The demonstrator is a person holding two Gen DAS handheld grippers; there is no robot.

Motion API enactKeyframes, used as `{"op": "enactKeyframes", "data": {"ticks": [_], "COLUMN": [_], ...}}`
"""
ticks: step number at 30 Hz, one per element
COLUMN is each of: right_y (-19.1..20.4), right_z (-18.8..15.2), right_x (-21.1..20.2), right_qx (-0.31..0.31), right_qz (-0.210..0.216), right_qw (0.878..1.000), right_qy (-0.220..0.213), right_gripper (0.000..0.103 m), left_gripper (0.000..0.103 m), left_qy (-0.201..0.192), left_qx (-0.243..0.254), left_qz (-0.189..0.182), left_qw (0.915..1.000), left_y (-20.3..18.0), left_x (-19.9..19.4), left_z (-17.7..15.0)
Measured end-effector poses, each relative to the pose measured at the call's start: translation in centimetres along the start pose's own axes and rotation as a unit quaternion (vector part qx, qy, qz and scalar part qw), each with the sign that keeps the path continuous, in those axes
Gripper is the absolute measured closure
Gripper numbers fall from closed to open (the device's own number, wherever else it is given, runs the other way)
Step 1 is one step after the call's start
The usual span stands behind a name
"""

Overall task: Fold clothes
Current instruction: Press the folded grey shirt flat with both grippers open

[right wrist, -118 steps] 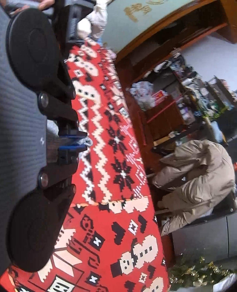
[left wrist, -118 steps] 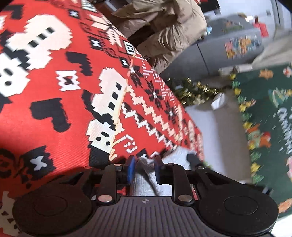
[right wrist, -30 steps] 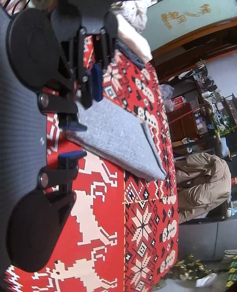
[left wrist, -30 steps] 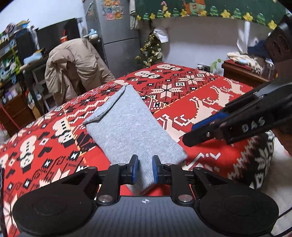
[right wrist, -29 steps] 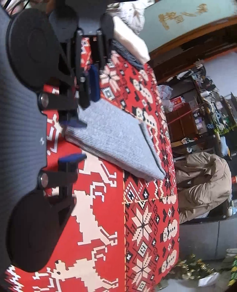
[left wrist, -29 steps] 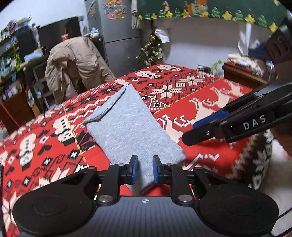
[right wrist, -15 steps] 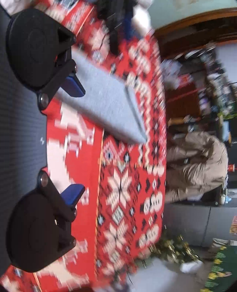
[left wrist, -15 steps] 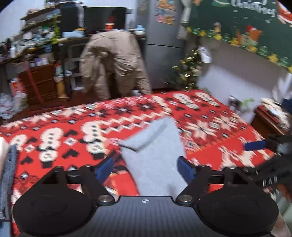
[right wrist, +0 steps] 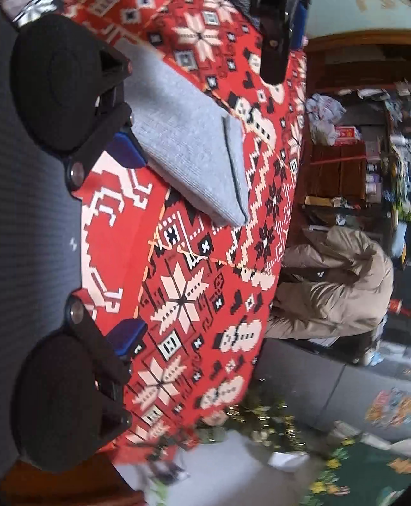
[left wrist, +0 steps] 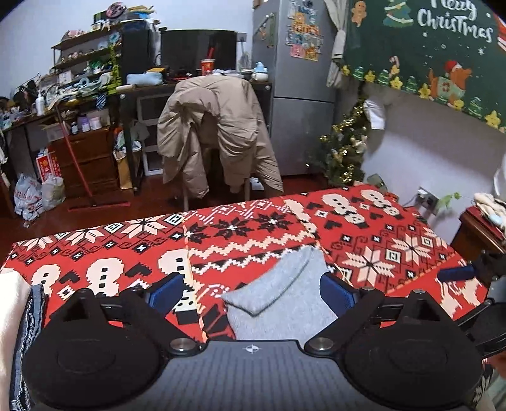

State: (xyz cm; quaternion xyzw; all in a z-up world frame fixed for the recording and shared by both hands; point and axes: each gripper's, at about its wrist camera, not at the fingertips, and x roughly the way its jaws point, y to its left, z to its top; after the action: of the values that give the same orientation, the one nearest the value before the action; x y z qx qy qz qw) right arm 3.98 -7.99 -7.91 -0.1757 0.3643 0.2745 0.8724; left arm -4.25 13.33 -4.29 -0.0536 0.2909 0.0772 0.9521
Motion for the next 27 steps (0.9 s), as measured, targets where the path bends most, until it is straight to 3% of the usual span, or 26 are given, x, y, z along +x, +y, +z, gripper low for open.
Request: {"op": "enactKeyframes", "data": {"ticks": [2, 4, 6, 8, 9, 10, 11, 16, 21, 25, 27], "right_y": [-0.5, -1.3, -2.5, -4.1, -5.1, -6.0, -6.8, -9.3, -10.2, -10.9, -11.0], "right_z": [0.5, 1.0, 1.4, 1.8, 1.9, 2.1, 2.2, 2.6, 3.0, 2.5, 2.5], "right_x": [0.4, 1.0, 1.9, 3.1, 3.8, 4.6, 5.5, 10.7, 15.5, 18.4, 18.9], "right_qx": [0.020, 0.064, 0.121, 0.184, 0.214, 0.246, 0.271, 0.344, 0.368, 0.404, 0.410], "right_qz": [0.001, 0.006, 0.034, 0.082, 0.106, 0.129, 0.148, 0.242, 0.273, 0.306, 0.319], "right_qw": [1.000, 0.998, 0.992, 0.979, 0.971, 0.960, 0.951, 0.905, 0.885, 0.857, 0.850], "right_qy": [-0.004, -0.008, 0.000, 0.013, 0.021, 0.028, 0.033, 0.059, 0.083, 0.091, 0.086], "right_gripper": [0.001, 0.001, 0.004, 0.028, 0.046, 0.065, 0.075, 0.092, 0.092, 0.085, 0.076], "left_gripper": [0.012, 0.027, 0.063, 0.076, 0.082, 0.084, 0.084, 0.084, 0.084, 0.080, 0.071], "left_qy": [-0.008, 0.010, 0.060, 0.108, 0.121, 0.134, 0.142, 0.173, 0.181, 0.182, 0.182], "left_qx": [-0.030, -0.084, -0.135, -0.180, -0.197, -0.214, -0.219, -0.206, -0.201, -0.201, -0.193], "left_qz": [0.013, 0.028, -0.001, -0.053, -0.075, -0.097, -0.107, -0.114, -0.110, -0.112, -0.112], "left_qw": [0.9994, 0.9960, 0.9890, 0.9763, 0.9700, 0.9628, 0.9593, 0.9564, 0.9563, 0.9560, 0.9577], "left_y": [0.5, 1.2, 2.3, 3.3, 3.6, 3.9, 3.8, 2.5, 2.3, 2.3, 2.1], "left_x": [0.8, 2.1, 4.1, 6.2, 7.1, 7.9, 8.4, 10.1, 10.5, 10.8, 11.0], "left_z": [0.4, 0.9, 1.4, 1.4, 1.2, 1.0, 0.8, -0.5, -1.2, -0.8, -0.6]}}
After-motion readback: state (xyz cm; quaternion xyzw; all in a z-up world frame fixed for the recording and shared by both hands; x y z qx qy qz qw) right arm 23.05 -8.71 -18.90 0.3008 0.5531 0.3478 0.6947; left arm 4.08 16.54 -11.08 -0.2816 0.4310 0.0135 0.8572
